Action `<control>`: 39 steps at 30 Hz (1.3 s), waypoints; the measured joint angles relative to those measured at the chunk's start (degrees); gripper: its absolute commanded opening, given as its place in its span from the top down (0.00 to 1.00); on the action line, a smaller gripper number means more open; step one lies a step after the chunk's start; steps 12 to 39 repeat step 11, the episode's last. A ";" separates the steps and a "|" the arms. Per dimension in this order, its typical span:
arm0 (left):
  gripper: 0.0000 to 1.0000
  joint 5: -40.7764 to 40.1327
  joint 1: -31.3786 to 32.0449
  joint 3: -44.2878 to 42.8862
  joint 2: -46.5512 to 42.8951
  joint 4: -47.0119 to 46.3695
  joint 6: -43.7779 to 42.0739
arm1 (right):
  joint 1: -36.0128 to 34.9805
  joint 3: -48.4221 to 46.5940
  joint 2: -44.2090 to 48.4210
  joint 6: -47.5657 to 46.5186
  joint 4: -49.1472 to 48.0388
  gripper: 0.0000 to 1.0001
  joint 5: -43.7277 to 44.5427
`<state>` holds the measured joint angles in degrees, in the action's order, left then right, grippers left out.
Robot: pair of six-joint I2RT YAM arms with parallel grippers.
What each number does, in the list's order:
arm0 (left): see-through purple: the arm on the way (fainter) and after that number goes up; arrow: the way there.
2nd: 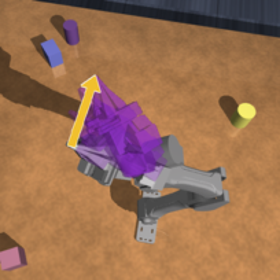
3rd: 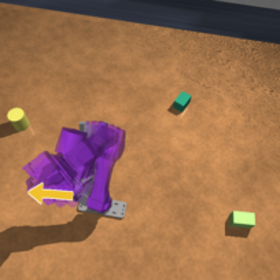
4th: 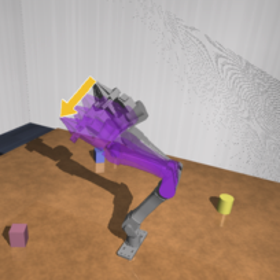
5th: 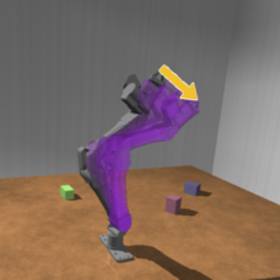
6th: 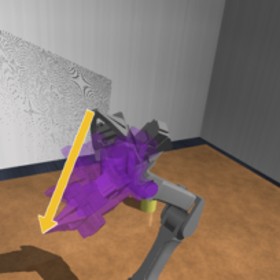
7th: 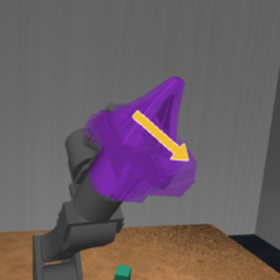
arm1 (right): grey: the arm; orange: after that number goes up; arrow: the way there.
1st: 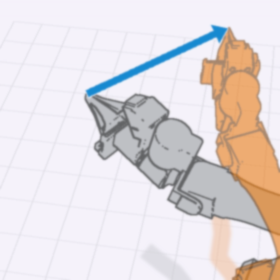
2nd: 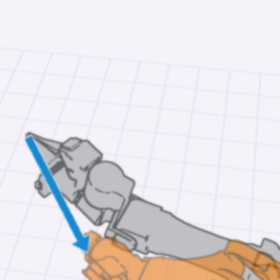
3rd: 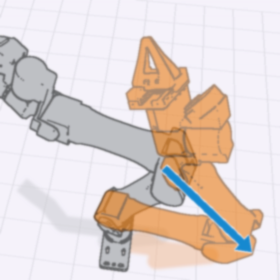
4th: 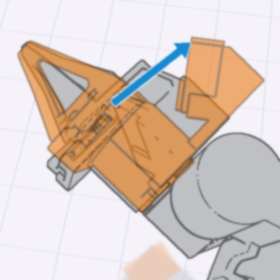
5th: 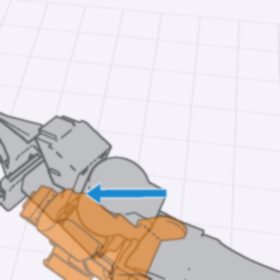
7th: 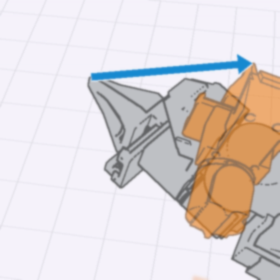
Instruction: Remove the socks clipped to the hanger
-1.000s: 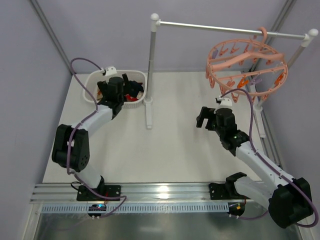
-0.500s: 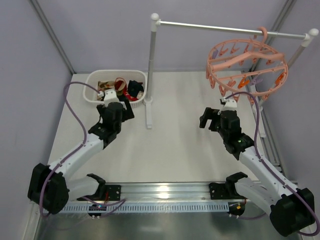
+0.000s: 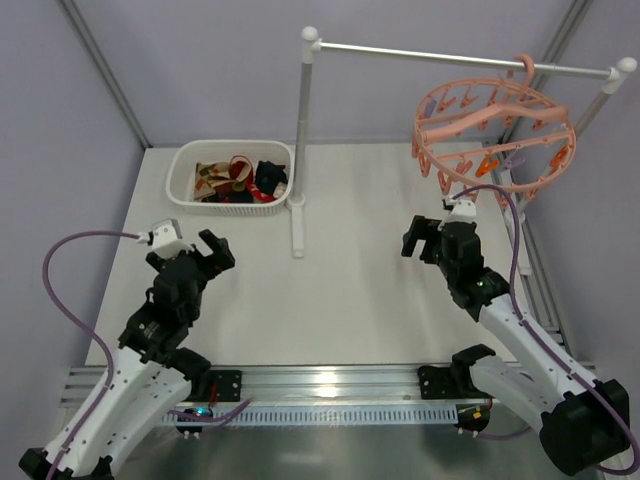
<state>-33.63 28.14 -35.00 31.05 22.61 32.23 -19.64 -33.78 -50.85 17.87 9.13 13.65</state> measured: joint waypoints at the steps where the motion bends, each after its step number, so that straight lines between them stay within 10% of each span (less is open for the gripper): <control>1: 0.00 0.02 0.00 0.00 -1.18 0.35 0.17 | 0.00 0.00 0.17 0.00 0.02 0.00 0.20; 39: 0.01 0.31 0.04 0.00 2.21 2.82 0.42 | 0.26 0.00 0.90 0.00 0.42 0.00 1.18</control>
